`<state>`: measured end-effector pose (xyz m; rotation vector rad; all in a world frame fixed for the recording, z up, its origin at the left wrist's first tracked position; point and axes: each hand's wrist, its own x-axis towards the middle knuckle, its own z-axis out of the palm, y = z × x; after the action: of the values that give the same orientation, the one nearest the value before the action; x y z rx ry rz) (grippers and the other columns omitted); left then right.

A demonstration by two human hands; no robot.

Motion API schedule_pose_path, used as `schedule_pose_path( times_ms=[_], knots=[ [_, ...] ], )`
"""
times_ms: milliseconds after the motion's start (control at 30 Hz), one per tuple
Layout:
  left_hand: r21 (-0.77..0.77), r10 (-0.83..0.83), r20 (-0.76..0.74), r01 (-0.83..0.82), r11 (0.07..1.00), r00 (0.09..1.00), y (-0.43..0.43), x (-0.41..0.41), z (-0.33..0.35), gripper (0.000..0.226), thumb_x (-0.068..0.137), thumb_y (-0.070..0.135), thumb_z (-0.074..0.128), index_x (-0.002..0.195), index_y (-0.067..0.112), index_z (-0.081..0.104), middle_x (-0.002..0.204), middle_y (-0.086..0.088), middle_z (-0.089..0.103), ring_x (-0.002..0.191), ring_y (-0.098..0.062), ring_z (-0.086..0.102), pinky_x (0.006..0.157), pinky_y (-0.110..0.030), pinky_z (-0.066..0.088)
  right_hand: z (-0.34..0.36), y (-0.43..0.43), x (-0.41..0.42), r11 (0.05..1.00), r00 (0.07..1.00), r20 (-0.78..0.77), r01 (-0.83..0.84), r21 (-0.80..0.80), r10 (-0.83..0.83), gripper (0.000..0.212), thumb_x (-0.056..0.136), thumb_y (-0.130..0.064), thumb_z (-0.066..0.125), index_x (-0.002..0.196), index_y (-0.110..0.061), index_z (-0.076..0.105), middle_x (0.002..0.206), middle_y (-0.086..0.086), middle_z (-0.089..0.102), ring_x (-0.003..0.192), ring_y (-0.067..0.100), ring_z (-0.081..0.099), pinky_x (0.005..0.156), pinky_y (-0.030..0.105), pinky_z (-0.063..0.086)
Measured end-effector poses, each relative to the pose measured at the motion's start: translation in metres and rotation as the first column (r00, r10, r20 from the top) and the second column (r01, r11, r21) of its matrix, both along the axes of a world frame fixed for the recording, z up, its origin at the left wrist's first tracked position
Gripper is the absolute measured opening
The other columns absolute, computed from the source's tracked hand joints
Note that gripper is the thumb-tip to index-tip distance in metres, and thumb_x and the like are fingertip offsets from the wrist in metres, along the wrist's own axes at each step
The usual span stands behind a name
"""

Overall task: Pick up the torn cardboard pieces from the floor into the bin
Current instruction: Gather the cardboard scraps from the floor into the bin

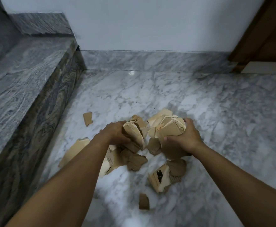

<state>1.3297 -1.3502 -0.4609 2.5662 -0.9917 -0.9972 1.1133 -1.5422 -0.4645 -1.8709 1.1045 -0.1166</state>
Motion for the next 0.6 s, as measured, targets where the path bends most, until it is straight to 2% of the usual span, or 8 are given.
schedule_pose_path(
  times_ms=[67,133,200,333,400,467,533,600],
  knots=[
    [-0.025,0.001,-0.014,-0.001,1.000,1.000,0.003,-0.001,-0.001,0.084,0.052,0.048,0.069,0.133,0.038,0.049,0.122,-0.002,0.064,0.112,-0.026,0.058,0.095,-0.042,0.050,0.002,-0.005,-0.003,1.000,1.000,-0.019,-0.017,0.016,0.017,0.061,0.057,-0.032,0.096,0.108,-0.024,0.065,0.104,0.001,0.073,0.098,0.022,0.067,0.084,0.036,0.056],
    [-0.050,-0.014,-0.002,0.014,0.999,1.000,0.003,-0.003,0.002,0.079,0.054,0.043,0.070,0.131,0.032,0.052,0.121,-0.003,0.064,0.112,-0.027,0.058,0.095,-0.041,0.049,0.006,-0.009,-0.007,0.998,1.000,-0.008,-0.022,0.058,0.023,0.053,0.056,-0.031,0.097,0.100,-0.023,0.069,0.100,0.000,0.075,0.094,0.020,0.069,0.087,0.039,0.058],
    [-0.064,-0.024,-0.011,0.023,0.998,1.000,0.002,-0.004,0.002,0.079,0.060,0.038,0.077,0.134,0.029,0.050,0.124,-0.005,0.063,0.115,-0.028,0.057,0.097,-0.042,0.048,0.010,-0.012,-0.011,0.995,0.999,0.041,-0.025,0.092,0.022,0.055,0.055,-0.029,0.098,0.102,-0.021,0.071,0.098,-0.003,0.075,0.093,0.017,0.069,0.087,0.040,0.058],
    [-0.058,-0.041,-0.034,0.039,0.998,0.999,0.001,-0.002,0.002,0.081,0.074,0.031,0.080,0.144,0.031,0.040,0.131,-0.005,0.058,0.121,-0.029,0.053,0.101,-0.042,0.045,0.023,-0.013,-0.016,0.979,0.987,0.161,-0.015,0.201,-0.018,0.049,0.059,-0.022,0.097,0.101,-0.020,0.072,0.097,-0.005,0.074,0.094,0.012,0.068,0.078,0.029,0.055],
    [-0.101,-0.042,-0.049,0.037,0.994,0.998,0.004,-0.001,0.004,0.083,0.068,0.041,0.079,0.141,0.032,0.042,0.129,0.000,0.060,0.119,-0.025,0.055,0.101,-0.042,0.046,0.026,-0.014,-0.020,0.963,0.983,0.183,-0.027,0.269,-0.024,0.051,0.059,-0.025,0.097,0.104,-0.019,0.072,0.100,-0.004,0.075,0.098,0.013,0.068,0.082,0.030,0.055],
    [-0.201,-0.008,-0.071,-0.006,0.980,0.997,0.010,0.002,0.004,0.077,0.059,0.048,0.076,0.131,0.036,0.049,0.122,0.007,0.064,0.113,-0.019,0.061,0.099,-0.044,0.048,0.031,-0.014,-0.025,0.945,0.983,0.184,-0.043,0.323,-0.019,0.053,0.058,-0.027,0.097,0.105,-0.019,0.073,0.101,-0.004,0.077,0.101,0.016,0.069,0.088,0.036,0.056],
    [-0.315,0.022,-0.114,-0.057,0.947,0.993,0.015,0.006,0.009,0.062,0.066,0.036,0.078,0.124,0.035,0.054,0.115,0.009,0.068,0.109,-0.015,0.064,0.098,-0.044,0.050,0.039,-0.015,-0.030,0.922,0.984,0.178,-0.067,0.382,-0.002,0.052,0.059,-0.026,0.096,0.106,-0.020,0.074,0.099,-0.004,0.078,0.101,0.018,0.070,0.090,0.041,0.057],
    [-0.409,0.042,-0.141,-0.096,0.908,0.989,0.019,0.006,0.025,0.053,0.077,0.019,0.078,0.125,0.027,0.055,0.113,0.007,0.068,0.108,-0.012,0.063,0.097,-0.037,0.050,0.051,-0.015,-0.034,0.907,0.984,0.172,-0.110,0.408,0.042,0.050,0.062,-0.024,0.095,0.107,-0.020,0.074,0.100,-0.004,0.078,0.102,0.019,0.070,0.091,0.042,0.057]
  ],
)
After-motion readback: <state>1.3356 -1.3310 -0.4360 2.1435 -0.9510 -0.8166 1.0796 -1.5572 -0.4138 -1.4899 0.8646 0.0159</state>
